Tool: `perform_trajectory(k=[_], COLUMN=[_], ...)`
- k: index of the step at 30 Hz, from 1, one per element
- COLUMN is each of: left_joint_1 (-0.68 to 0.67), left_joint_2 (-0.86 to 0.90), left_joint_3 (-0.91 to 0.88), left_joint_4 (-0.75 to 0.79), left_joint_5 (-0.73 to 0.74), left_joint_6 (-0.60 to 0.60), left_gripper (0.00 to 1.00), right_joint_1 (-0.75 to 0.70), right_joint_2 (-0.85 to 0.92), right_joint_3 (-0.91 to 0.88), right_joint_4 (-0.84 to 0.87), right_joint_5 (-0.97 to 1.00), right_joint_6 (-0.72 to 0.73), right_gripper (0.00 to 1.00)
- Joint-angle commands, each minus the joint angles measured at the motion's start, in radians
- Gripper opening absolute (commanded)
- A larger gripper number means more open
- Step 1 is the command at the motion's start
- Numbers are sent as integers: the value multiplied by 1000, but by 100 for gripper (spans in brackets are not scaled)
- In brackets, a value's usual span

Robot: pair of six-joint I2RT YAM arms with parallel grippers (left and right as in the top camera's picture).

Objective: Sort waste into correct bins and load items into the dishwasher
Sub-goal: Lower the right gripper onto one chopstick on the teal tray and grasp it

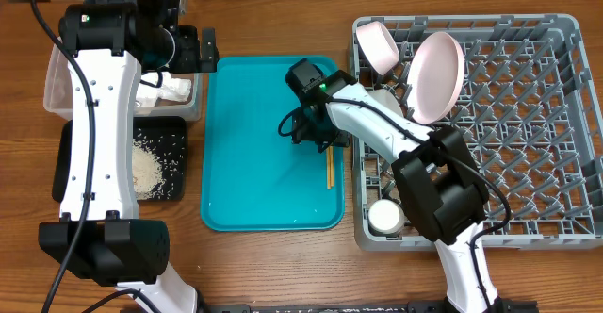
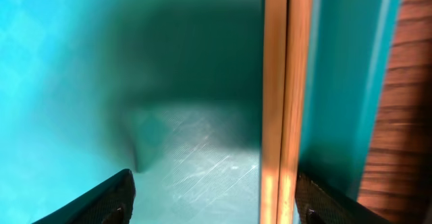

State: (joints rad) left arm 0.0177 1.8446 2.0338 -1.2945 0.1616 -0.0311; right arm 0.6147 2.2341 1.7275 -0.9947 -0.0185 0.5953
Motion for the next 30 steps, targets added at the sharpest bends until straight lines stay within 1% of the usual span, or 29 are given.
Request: perform_trajectory(k=[1,3,8,10,11,17,19,23,30], left_joint_1=[3,3,3,3,3,3,3,3,3], left_joint_2=[6,6,6,6,6,6,6,6,6], left_joint_3=[16,16,16,16,16,16,16,16,16], left_joint_4=[0,0,0,0,0,0,0,0,0], left_joint_5=[8,8,8,8,8,8,8,8,8], left_joint_6=[-6,-6,-6,-6,-6,-6,-6,-6,-6], left_gripper=[100,100,100,100,100,100,100,100,100], right_joint_1=[8,22,47,46,46,45,44,44,44], right_joint_2=[5,8,9,9,9,8,6,5,7], right_joint_3=[-7,-7,-7,-7,-7,-3,24,48,45], right_joint_4=[4,4,18,20,20,27,11,-10,-6], right_joint_5=[-94,-100,-92,-92,-91,-88,-87,-35,-9], right_joint_6=[-23,-23,-22,-22,-22,-38,-53,-53,-48], right_gripper=[73,67,37,30,28,27,27,27,28])
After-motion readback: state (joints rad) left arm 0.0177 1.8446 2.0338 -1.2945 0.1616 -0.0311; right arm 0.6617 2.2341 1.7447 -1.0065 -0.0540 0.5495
